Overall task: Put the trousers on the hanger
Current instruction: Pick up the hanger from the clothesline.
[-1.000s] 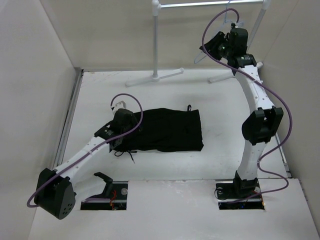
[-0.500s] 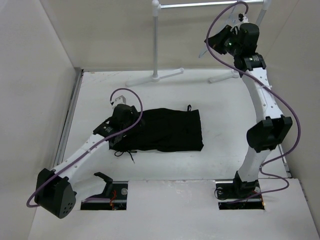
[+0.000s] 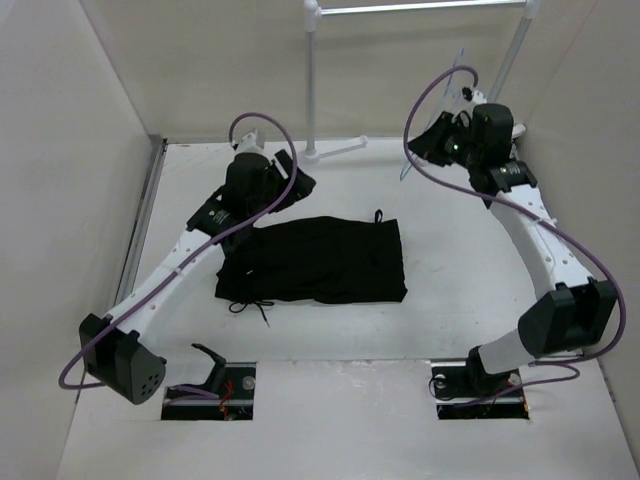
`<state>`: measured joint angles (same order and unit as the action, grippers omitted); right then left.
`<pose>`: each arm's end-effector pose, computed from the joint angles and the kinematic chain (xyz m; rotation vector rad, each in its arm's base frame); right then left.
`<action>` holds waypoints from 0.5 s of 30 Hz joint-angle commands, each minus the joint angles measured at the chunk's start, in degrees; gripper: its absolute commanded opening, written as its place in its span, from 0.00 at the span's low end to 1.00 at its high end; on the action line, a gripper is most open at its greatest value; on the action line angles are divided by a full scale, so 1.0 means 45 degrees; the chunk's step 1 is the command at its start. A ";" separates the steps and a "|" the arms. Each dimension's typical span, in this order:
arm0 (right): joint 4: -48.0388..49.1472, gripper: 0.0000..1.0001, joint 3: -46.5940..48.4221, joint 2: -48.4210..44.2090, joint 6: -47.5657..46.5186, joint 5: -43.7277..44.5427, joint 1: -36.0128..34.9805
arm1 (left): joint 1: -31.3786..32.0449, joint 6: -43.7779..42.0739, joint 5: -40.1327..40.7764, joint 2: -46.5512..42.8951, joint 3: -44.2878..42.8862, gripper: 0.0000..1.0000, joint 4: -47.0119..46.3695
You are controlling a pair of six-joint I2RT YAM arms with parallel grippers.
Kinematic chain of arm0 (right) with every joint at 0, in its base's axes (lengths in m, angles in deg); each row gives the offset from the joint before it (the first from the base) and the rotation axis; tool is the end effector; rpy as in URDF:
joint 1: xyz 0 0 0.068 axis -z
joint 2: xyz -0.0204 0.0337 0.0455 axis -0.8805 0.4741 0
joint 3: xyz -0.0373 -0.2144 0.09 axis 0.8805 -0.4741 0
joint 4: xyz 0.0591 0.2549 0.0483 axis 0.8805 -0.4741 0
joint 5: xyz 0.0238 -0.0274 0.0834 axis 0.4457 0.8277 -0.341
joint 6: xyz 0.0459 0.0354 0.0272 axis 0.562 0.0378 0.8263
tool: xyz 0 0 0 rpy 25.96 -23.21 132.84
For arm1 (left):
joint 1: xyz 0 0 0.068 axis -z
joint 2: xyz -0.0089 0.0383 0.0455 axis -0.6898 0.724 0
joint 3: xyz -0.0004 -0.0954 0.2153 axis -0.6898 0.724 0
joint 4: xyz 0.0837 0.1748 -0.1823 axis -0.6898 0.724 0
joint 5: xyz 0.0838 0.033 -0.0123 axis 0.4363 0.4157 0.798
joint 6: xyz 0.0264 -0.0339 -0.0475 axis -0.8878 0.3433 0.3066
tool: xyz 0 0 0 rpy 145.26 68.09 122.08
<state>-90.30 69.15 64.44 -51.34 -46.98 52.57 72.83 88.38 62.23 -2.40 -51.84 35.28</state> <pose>0.3691 0.0753 0.3751 0.1173 1.8956 0.7725 0.2771 -0.1523 0.3279 -0.2613 1.9509 -0.7963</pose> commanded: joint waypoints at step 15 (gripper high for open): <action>-0.1330 0.09 -0.8581 -0.6880 -0.0060 0.1338 -0.3547 | 0.4356 -0.2027 -0.0488 0.5084 -0.5899 0.61 -0.1568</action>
<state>-96.23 32.23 36.04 -52.02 -42.72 37.56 90.47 81.62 60.05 20.16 -75.11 30.01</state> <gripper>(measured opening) 0.131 0.614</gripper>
